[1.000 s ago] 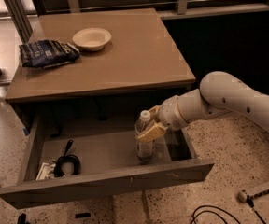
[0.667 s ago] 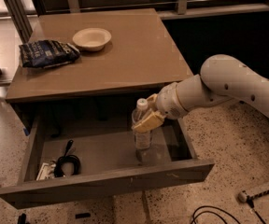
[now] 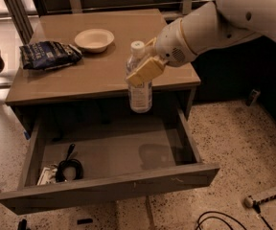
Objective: Pick blue plastic bottle from top drawer and place on counter
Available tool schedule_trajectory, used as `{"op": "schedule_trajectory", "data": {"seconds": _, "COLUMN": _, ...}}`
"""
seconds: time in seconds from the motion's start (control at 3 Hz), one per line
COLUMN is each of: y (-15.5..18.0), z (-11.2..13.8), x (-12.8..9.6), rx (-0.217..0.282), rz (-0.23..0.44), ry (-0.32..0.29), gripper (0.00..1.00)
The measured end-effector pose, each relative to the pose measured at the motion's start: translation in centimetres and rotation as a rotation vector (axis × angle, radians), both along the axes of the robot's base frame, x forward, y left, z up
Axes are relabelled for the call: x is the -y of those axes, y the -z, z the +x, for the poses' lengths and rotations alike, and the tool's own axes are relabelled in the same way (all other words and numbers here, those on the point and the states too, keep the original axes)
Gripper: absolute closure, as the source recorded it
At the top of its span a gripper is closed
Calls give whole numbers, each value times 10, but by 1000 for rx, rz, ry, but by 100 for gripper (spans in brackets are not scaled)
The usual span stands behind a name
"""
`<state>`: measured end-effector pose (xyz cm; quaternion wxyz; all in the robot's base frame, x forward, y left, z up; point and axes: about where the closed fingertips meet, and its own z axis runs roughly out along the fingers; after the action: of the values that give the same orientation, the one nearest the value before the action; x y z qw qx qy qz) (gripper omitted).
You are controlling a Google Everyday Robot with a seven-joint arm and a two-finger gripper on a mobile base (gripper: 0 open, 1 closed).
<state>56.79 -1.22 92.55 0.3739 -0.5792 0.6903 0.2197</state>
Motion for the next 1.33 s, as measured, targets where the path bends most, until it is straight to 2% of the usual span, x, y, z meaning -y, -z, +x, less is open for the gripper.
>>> {"op": "schedule_trajectory", "data": {"seconds": 0.33, "y": -24, "z": 6, "x": -3, "rx": 29, "rz": 16, "ry": 4, "gripper": 100}}
{"op": "schedule_trajectory", "data": {"seconds": 0.67, "y": -28, "z": 11, "x": -4, "rx": 33, "rz": 16, "ry": 9, "gripper": 100}}
{"op": "schedule_trajectory", "data": {"seconds": 1.33, "y": -42, "z": 56, "x": -9, "rx": 41, "rz": 90, "ry": 55, "gripper": 100}}
